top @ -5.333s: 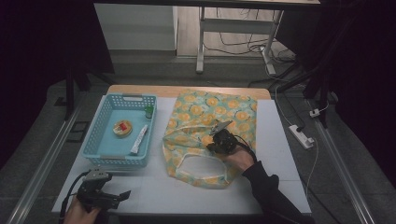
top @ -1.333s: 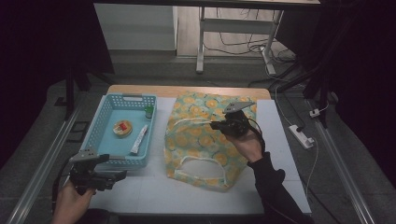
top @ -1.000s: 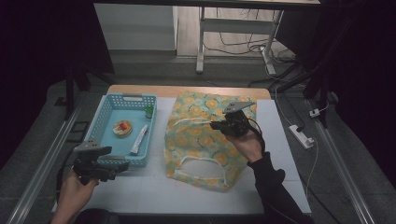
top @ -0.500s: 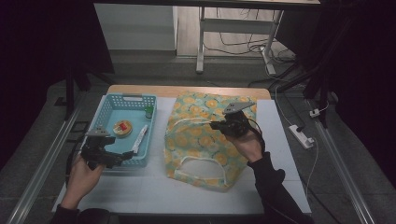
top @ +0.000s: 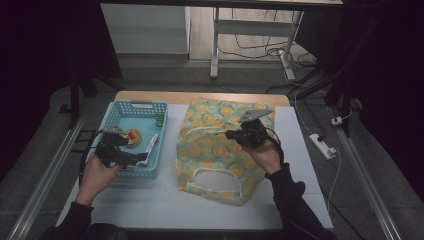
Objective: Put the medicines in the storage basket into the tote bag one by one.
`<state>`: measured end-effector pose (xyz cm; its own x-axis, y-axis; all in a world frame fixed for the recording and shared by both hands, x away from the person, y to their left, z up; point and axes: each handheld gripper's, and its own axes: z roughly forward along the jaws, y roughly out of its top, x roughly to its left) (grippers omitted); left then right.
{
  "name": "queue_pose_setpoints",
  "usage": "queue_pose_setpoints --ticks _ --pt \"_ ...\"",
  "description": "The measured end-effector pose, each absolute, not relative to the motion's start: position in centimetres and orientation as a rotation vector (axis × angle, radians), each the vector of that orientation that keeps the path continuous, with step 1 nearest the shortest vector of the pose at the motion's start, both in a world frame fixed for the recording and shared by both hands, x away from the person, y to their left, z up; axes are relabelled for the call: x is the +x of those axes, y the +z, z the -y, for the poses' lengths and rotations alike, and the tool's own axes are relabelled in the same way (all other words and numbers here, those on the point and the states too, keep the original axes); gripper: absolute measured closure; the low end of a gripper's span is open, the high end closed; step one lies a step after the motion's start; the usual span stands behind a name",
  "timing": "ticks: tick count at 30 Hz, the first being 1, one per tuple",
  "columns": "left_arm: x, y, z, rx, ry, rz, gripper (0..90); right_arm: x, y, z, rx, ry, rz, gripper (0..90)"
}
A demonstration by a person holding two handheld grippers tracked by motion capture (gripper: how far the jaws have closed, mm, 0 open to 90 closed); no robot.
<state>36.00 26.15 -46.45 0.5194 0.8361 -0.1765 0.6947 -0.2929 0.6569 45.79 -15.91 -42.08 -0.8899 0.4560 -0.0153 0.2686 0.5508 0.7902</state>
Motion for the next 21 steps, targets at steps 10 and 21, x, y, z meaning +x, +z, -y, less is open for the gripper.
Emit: queue_pose_setpoints --ticks 10,21 --pt "38.7 -46.9 -26.4 2.101 0.297 -1.306 0.0 45.9 -42.2 16.1 0.614 1.251 -2.57 90.0" --pt "41.8 -47.6 -27.7 2.117 0.292 -1.404 0.0 46.1 -42.4 16.1 0.621 1.248 -2.573 90.0"
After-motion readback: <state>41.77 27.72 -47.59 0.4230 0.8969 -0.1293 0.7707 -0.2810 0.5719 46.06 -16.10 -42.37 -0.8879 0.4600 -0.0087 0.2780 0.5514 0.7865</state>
